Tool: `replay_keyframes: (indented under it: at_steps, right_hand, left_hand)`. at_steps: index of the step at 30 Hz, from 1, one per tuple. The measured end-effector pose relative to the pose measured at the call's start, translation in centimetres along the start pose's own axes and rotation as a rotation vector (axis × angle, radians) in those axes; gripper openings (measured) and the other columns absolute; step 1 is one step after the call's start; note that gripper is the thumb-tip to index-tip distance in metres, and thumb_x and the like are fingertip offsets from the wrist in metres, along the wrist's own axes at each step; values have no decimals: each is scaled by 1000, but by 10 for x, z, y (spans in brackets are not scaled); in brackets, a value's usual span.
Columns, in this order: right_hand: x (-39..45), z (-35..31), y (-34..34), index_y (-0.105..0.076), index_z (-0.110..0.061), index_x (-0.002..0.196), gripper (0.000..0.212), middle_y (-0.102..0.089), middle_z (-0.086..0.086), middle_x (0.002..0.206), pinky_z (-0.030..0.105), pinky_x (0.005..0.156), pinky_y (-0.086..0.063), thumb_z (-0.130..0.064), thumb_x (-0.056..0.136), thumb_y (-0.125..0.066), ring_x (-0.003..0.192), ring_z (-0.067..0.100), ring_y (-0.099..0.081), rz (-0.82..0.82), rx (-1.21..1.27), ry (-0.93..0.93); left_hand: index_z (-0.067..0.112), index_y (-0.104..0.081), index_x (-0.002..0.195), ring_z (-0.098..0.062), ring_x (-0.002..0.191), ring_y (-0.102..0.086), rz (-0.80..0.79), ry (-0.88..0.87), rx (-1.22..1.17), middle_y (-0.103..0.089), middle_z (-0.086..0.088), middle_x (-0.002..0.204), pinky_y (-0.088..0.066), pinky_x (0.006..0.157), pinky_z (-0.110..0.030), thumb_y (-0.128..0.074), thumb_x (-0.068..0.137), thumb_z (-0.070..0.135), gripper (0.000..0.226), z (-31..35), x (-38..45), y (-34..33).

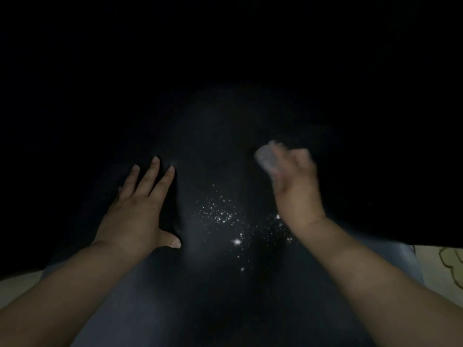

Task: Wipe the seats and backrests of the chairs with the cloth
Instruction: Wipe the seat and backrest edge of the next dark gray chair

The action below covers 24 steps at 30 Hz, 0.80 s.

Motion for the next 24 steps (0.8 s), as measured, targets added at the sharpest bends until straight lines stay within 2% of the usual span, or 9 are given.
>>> replay_keyframes:
  at_steps: [3, 5, 8, 11, 13, 16, 18, 22, 24]
  right_hand:
    - [-1, 16, 3, -39, -19, 144, 51, -44, 12, 126, 34, 102, -39, -8, 95, -47, 111, 25, -45, 41, -107, -203]
    - [-15, -22, -17, -47, -17, 139, 50, -49, 16, 122, 44, 97, -43, -4, 91, -51, 111, 32, -48, -51, 16, -48]
    - [-27, -53, -32, -46, -23, 141, 56, -49, 8, 113, 46, 87, -47, -3, 89, -56, 102, 28, -48, -133, 33, 147]
    - [-8, -24, -15, -43, -21, 143, 54, -46, 11, 114, 47, 88, -47, -8, 92, -54, 98, 29, -48, 24, 0, -75]
    - [-15, -33, -19, -37, -23, 145, 57, -45, 12, 119, 45, 88, -45, -9, 92, -52, 99, 30, -46, 2, -67, -149]
    - [-44, -86, -50, -29, -24, 149, 71, -45, 7, 117, 44, 85, -44, -2, 86, -55, 99, 27, -44, -193, -26, 106]
    - [-44, -90, -52, -22, -25, 151, 75, -45, 4, 113, 44, 85, -45, -3, 87, -56, 98, 24, -44, -218, -32, 184]
    - [-22, -38, -22, -31, -25, 148, 66, -44, 6, 119, 48, 90, -45, -3, 90, -53, 105, 25, -42, -61, -54, -124]
    - [-31, -55, -31, -36, -25, 146, 66, -44, 7, 118, 49, 89, -44, 2, 87, -49, 104, 27, -42, -104, -20, -113]
  left_hand:
    - [46, 25, 142, -18, 146, 23, -4, 5, 8, 40, 21, 148, -15, 120, -48, -88, 45, 59, 149, 3, -1, 0]
    - [45, 21, 146, -18, 147, 23, 2, 10, -3, 40, 21, 148, -16, 120, -49, -89, 46, 57, 149, 3, -2, 0]
    - [46, 21, 145, -17, 147, 22, 4, 2, -16, 39, 22, 148, -15, 120, -49, -88, 45, 58, 149, 2, -2, 0]
    - [45, 18, 147, -18, 147, 20, 19, 6, -26, 36, 21, 150, -16, 120, -49, -89, 44, 56, 150, 1, -4, -1]
    - [43, 14, 150, -18, 148, 19, 26, 8, -24, 33, 20, 153, -17, 119, -51, -90, 43, 55, 149, 2, -3, -2]
    - [45, 15, 150, -15, 147, 21, 19, 29, -10, 33, 21, 153, -19, 115, -54, -90, 45, 56, 149, 0, -1, -2]
    - [44, 16, 150, -14, 146, 21, 7, 28, -15, 34, 21, 153, -19, 115, -55, -89, 47, 56, 147, -1, -3, -2]
    - [40, 9, 153, -15, 147, 18, 6, -18, -42, 27, 20, 156, -21, 118, -52, -87, 54, 54, 138, 0, -9, -3]
    - [38, 6, 154, -14, 147, 18, 5, -26, -64, 25, 21, 156, -19, 119, -51, -86, 59, 52, 133, 1, -13, -2]
Point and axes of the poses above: each hand's wrist, its own x-axis towards the middle knuckle, its own y-axis out of the back of the hand, z = x × y, the point moved 6 cm from there along x, towards the middle knuckle
